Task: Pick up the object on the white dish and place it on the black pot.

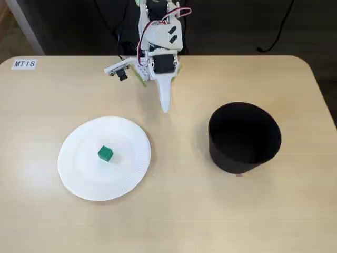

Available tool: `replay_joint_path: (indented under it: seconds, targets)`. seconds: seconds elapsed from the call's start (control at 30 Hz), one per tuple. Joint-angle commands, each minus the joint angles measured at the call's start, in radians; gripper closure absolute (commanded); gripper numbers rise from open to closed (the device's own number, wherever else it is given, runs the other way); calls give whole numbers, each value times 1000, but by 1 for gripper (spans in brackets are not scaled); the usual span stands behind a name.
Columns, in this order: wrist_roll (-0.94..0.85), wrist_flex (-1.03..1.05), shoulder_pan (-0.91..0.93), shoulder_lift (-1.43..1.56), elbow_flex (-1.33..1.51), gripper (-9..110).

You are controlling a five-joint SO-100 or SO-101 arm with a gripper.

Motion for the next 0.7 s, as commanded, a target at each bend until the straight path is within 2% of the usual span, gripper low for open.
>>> replay_joint_path:
  seconds: [0.0, 0.23, 0.67]
  targets:
    - [-17, 31, -15, -167, -155, 102]
    - [-51, 219, -48, -532, -474, 102]
    - [-51, 368, -37, -942, -732, 102]
